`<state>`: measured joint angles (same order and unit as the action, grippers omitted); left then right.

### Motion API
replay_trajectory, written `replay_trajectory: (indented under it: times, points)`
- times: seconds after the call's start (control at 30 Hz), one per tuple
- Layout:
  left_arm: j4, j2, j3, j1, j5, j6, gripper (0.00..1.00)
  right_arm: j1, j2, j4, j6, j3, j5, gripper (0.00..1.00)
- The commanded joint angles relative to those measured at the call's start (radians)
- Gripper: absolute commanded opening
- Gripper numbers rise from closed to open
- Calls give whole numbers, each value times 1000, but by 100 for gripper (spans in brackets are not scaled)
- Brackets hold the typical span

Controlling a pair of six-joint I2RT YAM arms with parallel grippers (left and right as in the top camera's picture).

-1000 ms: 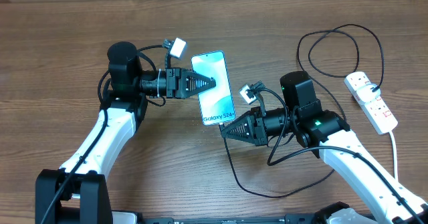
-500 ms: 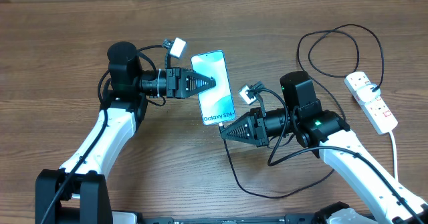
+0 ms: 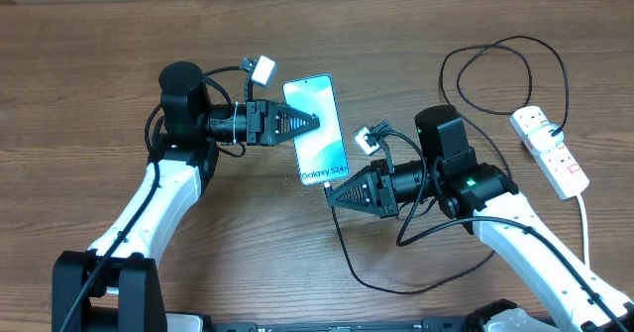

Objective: Plug charger to phone and switch on socket

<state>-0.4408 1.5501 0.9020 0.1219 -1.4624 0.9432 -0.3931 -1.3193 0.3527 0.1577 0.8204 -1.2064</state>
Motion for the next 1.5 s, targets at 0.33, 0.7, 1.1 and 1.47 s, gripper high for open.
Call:
replay_trajectory:
  times: [0.33,0.7,1.1,1.47]
  points:
    - [-5,-13,10,-5,-5,0,4,2,4,-3,17,5,-6,4]
    - [0,-13,10,-5,-5,0,4,2,4,-4,29,5,-6,4]
    - [21,-13,10,-5,-17,-1,4,2,4,-15,30,5,27,4]
    - [21,-13,10,-4,-24,-7,4,2,4,-60,56,5,26,4]
